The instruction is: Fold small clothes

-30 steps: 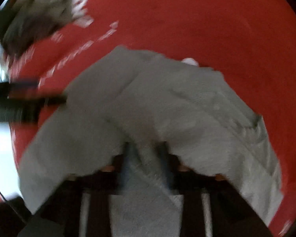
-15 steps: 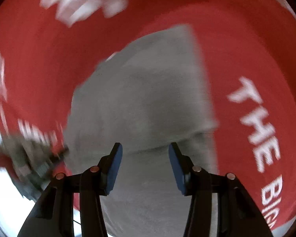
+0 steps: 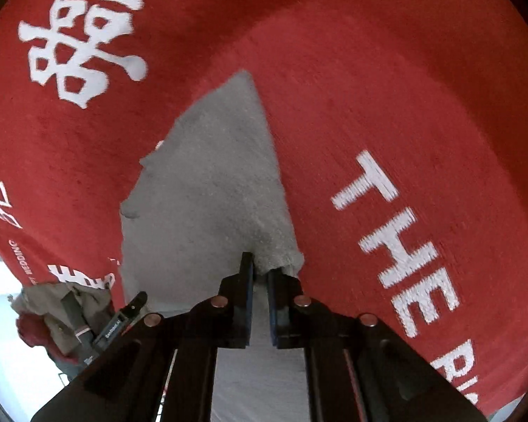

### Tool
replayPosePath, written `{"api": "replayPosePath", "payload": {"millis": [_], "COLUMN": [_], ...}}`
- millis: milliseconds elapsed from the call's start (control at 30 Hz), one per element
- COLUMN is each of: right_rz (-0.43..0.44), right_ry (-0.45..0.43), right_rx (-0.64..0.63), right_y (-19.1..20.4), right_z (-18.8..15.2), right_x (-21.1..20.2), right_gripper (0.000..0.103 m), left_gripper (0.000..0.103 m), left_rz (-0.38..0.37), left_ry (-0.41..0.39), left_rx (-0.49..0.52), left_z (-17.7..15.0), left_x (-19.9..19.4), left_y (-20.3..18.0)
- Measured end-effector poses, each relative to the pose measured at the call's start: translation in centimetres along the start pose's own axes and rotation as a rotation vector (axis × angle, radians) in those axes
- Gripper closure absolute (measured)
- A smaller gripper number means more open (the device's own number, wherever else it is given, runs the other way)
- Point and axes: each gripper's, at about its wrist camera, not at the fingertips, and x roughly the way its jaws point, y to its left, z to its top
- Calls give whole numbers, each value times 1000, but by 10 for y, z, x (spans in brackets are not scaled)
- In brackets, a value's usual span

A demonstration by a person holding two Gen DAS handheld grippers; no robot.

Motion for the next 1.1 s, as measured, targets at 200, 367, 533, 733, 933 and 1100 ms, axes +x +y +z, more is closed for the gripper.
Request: {"api": "replayPosePath", "payload": {"millis": [200,367,533,733,933,1100], "right_rz": [-50,-93,-124,-168,-224,-214], "right_ry": [-21,-33,-32,1,56,130], "right_rx": [-49,-118,-192,-291,-430,-449], "right_y": [13,23,33,46,65,65], "right_z": [-14,-29,-40,-58,-86,-104], "right_x": [-10,-28,-37,-33,-21,-14], "right_gripper": [56,49,37,24,21,21], "left_gripper": [1,1,1,1,1,1], "left_rz": [11,2,-25,-61,-37,-21], "left_ry": [8,0,33,75,123,192], "left_rx": [12,61,148,204,258,302], "left_z": [1,-5,-25,-48,-76,-102], "left_x": [-1,-17,-30,-41,-52,-49], "left_y": [0,-7,-28,-46,-61,-77]}}
